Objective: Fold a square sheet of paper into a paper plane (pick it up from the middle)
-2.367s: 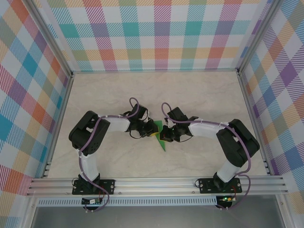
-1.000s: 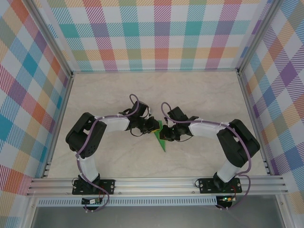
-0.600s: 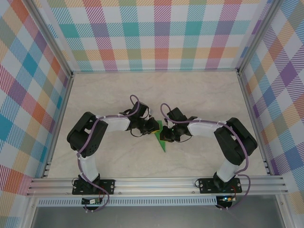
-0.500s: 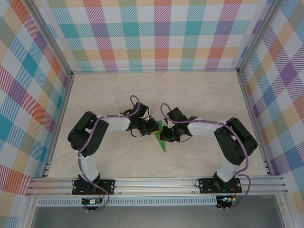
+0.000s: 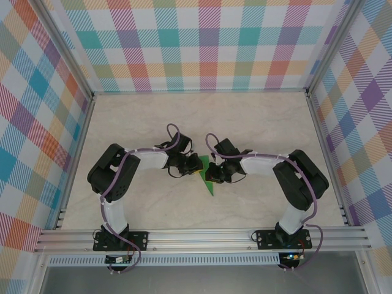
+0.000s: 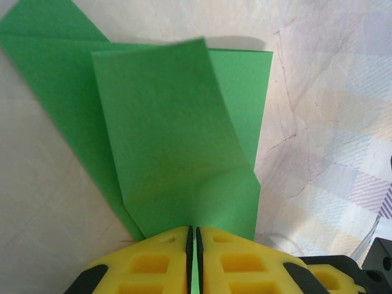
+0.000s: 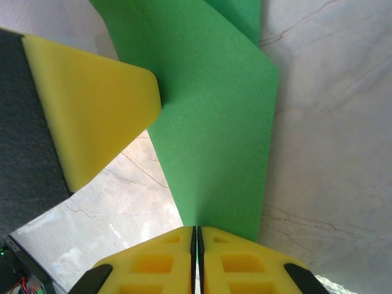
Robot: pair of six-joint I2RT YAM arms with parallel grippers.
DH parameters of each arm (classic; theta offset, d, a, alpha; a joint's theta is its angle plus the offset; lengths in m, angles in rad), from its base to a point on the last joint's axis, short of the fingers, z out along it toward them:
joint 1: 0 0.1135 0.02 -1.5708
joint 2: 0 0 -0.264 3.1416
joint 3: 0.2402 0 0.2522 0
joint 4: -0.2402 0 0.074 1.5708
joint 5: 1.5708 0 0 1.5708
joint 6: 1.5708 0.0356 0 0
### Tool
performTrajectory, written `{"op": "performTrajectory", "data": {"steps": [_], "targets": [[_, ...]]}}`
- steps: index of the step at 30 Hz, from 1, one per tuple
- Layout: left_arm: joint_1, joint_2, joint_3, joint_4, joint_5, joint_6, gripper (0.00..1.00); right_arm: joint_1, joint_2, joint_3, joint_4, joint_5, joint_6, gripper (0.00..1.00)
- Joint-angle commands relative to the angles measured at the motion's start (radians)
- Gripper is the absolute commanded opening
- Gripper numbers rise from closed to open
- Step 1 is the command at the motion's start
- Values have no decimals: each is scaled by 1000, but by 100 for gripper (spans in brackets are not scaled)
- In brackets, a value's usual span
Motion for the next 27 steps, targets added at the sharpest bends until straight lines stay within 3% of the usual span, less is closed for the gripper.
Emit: {"op": "performTrajectory", "data": {"steps": [1,13,27], "targets": [[-6,-10,-5,-26,-25,4,12,-2,17,28,4,-23,-27,12],[-4,-13,-9,-41,-39,-1,12,-3,55,38,-8,-33,-40,13],[-7,-28,8,41,91,18,12,-2,79,37,-39,-24,-66,12]]}}
